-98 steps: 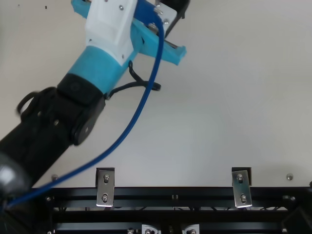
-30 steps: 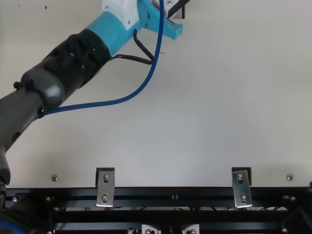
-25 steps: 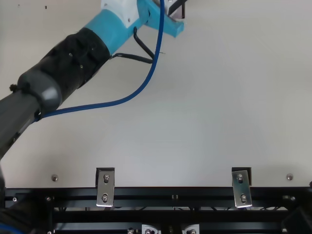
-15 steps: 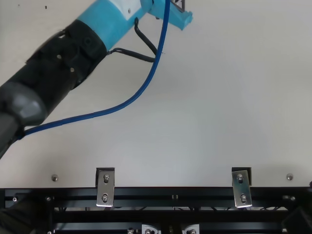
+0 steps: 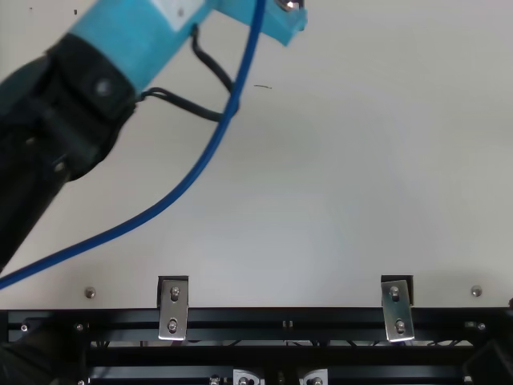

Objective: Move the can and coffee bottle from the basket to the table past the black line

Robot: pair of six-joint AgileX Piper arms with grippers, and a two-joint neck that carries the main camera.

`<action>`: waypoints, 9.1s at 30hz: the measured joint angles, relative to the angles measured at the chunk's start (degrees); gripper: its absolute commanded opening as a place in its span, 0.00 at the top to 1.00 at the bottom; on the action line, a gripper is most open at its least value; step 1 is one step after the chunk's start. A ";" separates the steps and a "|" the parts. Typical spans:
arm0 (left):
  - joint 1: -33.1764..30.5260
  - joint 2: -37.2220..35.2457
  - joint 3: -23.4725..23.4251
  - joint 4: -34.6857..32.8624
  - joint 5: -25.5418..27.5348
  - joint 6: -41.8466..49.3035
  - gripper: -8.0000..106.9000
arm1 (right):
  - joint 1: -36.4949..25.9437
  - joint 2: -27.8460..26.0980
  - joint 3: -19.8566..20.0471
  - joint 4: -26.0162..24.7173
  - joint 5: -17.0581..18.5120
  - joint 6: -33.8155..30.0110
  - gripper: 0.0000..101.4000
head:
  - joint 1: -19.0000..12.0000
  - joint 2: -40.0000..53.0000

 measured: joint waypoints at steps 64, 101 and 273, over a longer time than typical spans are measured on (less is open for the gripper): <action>9.40 -1.62 -15.75 -70.08 68.05 78.30 0.84 | 0.00 0.00 0.00 0.00 0.00 0.00 0.00 | 0.00 0.00; -6.69 12.23 -6.85 -61.84 63.01 88.17 0.84 | 0.00 0.00 0.00 0.00 0.00 0.00 0.00 | 0.00 0.00; 21.37 -35.16 27.29 -65.32 18.03 63.11 0.15 | 26.50 74.64 -31.33 -18.02 0.75 -91.60 0.00 | 0.00 -0.29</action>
